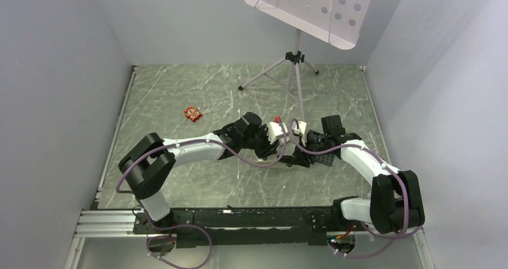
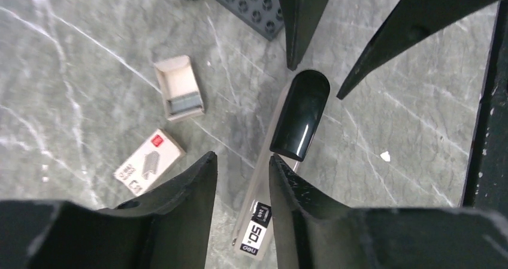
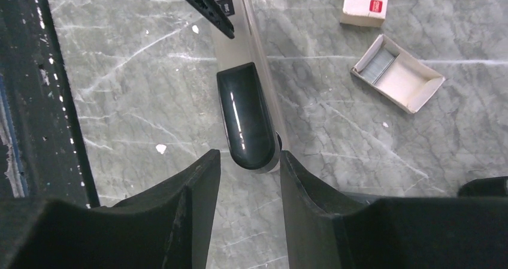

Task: Load the staples into the stapler
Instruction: Move the stapler to the center of the board.

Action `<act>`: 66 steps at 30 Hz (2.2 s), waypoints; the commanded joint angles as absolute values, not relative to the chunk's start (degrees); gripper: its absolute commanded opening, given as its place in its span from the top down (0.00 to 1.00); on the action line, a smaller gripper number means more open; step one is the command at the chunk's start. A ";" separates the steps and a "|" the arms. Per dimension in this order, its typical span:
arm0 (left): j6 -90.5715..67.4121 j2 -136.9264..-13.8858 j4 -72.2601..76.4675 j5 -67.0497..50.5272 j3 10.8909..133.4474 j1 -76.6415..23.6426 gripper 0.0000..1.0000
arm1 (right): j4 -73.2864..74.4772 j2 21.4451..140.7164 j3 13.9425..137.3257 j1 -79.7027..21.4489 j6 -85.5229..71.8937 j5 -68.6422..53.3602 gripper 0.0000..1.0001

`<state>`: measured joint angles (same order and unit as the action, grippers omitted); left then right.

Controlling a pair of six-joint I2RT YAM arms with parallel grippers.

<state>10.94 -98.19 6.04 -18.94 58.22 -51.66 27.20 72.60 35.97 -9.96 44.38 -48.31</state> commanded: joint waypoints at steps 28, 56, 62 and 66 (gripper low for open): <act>29.00 -100.35 1.65 -27.81 60.05 -48.99 0.13 | 25.58 60.63 37.24 -2.25 42.03 -60.96 0.18; 11.65 -95.46 1.86 -15.63 51.23 -50.73 0.77 | 25.39 63.10 37.66 -1.45 42.61 -61.40 0.19; 2.28 -91.00 1.89 -6.05 46.13 -48.95 0.80 | 25.15 62.92 37.37 -1.31 42.50 -61.37 0.19; -4.84 -87.73 0.39 -0.22 42.84 -47.60 0.82 | 25.13 63.02 37.36 -1.31 42.62 -61.61 0.19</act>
